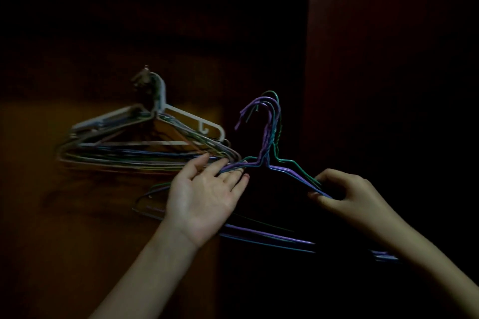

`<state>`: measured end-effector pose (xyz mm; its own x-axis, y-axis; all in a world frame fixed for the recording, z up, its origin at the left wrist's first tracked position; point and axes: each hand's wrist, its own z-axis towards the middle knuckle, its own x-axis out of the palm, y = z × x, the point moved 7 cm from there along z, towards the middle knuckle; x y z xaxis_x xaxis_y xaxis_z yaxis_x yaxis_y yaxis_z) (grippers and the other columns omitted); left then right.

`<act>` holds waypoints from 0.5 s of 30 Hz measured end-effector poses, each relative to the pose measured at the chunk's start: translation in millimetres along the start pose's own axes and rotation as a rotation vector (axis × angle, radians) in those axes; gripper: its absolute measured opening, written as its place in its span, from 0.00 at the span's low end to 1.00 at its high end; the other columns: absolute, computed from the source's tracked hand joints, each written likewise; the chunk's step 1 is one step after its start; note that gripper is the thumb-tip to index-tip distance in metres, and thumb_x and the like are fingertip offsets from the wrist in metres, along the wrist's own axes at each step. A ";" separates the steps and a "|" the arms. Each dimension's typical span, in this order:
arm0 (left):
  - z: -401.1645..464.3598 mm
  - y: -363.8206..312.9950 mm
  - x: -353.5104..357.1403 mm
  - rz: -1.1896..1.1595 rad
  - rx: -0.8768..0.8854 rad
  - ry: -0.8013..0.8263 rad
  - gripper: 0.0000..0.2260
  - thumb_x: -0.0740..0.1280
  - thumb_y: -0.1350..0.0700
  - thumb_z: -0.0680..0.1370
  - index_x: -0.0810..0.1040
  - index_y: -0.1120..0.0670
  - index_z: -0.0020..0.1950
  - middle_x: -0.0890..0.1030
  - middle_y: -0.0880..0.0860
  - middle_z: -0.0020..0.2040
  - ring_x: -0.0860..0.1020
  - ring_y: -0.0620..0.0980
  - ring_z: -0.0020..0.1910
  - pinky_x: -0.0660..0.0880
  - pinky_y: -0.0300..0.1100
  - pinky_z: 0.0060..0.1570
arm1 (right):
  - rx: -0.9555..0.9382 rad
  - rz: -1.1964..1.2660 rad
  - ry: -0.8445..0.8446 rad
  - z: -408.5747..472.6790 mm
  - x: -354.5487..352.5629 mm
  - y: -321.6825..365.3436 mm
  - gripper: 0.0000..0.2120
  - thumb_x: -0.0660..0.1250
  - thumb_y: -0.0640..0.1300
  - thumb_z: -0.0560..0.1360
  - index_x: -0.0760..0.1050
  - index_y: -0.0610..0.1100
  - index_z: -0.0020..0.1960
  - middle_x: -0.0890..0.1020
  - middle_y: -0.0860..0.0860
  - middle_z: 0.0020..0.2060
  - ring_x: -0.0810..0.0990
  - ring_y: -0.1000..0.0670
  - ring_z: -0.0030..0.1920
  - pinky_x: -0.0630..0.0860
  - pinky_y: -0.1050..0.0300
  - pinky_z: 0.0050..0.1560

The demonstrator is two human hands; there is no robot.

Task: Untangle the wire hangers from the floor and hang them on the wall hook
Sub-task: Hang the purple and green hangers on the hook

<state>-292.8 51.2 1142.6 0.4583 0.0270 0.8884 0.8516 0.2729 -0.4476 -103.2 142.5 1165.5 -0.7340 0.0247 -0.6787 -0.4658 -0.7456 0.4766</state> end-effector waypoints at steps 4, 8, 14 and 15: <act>7.7 -66.3 -6.8 0.035 0.096 0.035 0.28 0.56 0.51 0.78 0.58 0.66 0.73 0.62 0.67 0.71 0.57 0.62 0.73 0.55 0.55 0.71 | -0.091 0.044 -0.021 41.5 29.4 45.8 0.13 0.72 0.45 0.70 0.71 0.57 0.49 0.77 0.55 0.38 0.77 0.59 0.37 0.74 0.66 0.37; 16.9 -126.4 -8.6 0.062 0.180 0.044 0.29 0.55 0.49 0.79 0.54 0.64 0.75 0.58 0.67 0.73 0.55 0.62 0.74 0.52 0.55 0.72 | -0.171 -0.029 -0.003 89.2 53.1 88.8 0.15 0.71 0.46 0.71 0.69 0.59 0.50 0.75 0.52 0.37 0.75 0.56 0.37 0.71 0.65 0.37; 46.3 -178.7 -3.8 0.089 0.205 0.069 0.30 0.51 0.45 0.81 0.52 0.64 0.75 0.55 0.68 0.74 0.52 0.63 0.75 0.49 0.55 0.72 | -0.168 0.074 -0.039 142.8 86.9 102.7 0.13 0.73 0.45 0.69 0.73 0.57 0.49 0.79 0.52 0.36 0.80 0.54 0.40 0.78 0.54 0.44; 53.1 -183.0 -1.9 0.089 0.197 0.068 0.30 0.51 0.44 0.81 0.52 0.64 0.75 0.55 0.68 0.74 0.52 0.63 0.75 0.49 0.55 0.72 | -0.166 0.102 -0.035 149.0 90.4 101.6 0.14 0.73 0.44 0.69 0.73 0.57 0.48 0.80 0.53 0.37 0.81 0.55 0.40 0.79 0.54 0.44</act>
<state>-463.1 52.2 1228.3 0.5509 -0.0038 0.8345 0.7441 0.4551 -0.4891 -290.5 168.2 1235.9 -0.7916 -0.0355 -0.6100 -0.3020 -0.8452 0.4410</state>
